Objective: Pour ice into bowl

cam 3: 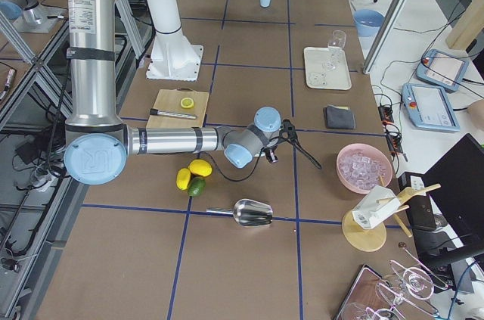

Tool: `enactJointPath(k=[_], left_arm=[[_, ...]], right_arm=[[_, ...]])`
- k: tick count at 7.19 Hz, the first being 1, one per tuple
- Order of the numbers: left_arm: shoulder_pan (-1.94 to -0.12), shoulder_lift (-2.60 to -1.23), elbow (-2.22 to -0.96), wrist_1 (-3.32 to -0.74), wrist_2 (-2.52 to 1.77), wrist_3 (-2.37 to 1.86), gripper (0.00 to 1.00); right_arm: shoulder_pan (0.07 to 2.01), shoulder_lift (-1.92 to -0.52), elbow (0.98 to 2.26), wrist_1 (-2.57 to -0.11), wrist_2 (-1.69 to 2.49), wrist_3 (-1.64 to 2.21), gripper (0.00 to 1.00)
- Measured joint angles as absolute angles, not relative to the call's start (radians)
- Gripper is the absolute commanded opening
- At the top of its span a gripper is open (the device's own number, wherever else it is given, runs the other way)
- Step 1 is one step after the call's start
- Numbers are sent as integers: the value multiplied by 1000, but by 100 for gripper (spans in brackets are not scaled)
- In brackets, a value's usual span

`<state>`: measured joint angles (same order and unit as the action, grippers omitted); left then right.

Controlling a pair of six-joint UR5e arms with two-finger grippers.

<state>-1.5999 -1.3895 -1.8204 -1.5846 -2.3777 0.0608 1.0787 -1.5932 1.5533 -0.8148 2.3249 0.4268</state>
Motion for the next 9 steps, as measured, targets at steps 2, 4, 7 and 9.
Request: enactJointPath(k=[2,4,7,9], left_arm=[[-1600,-1389,-1820,-1585,-2378,61,100],[-1599,-1390,-1819,-1585,-2378,61,100],[-1598,-1390,-1818,-1586,-2378,61,100],[-1598,-1390,-1818,-1586,-2378,61,100]], right_arm=[[1207,-1596,1557,-843,2348,417,100],[1336,-1619,1556,-912,2343,344,100],[1511,-1638,1567,-1248,2321,-14,100],[1607,-1649,1616,-1499,2313,-110,100]])
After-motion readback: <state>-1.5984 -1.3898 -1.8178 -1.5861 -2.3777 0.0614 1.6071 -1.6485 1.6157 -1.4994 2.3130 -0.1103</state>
